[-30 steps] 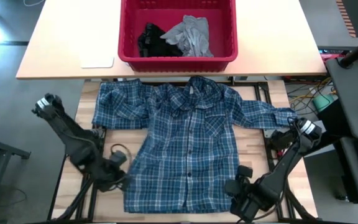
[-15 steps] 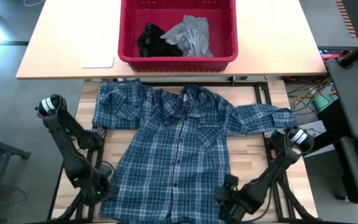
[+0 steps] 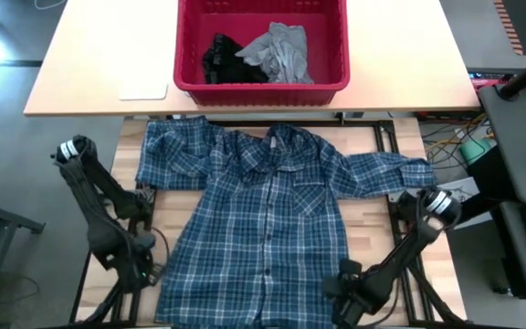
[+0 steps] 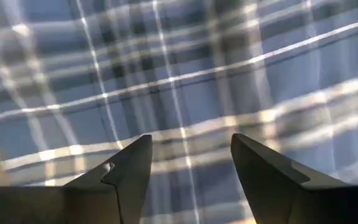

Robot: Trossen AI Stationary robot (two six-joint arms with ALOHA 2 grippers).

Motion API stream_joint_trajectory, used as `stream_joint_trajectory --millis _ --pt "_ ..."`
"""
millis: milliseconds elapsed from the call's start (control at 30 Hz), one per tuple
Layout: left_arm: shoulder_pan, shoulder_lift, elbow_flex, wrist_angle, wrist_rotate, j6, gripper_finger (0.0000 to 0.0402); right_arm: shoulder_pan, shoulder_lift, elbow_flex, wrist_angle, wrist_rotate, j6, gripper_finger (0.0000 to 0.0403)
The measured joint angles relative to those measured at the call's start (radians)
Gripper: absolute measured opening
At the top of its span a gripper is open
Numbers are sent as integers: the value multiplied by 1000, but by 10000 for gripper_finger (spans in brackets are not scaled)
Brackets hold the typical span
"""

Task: Fold Laundry from Bin
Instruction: Fold the blue patterned long sleeve shirt

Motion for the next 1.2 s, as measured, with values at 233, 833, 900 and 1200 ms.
stream_joint_trajectory --millis 233,833,900,1200 --pt "134 -59 281 -290 -505 69 146 -90 -316 -60 -35 276 -91 215" --pt "1331 123 -98 633 -369 1279 167 -978 -711 -534 108 132 -402 215" --pt "1382 174 -144 785 -284 1321 166 -1070 -680 -555 160 97 -411 215" --pt "1550 344 -86 672 -437 1505 166 -1437 -457 -545 401 5 -465 215"
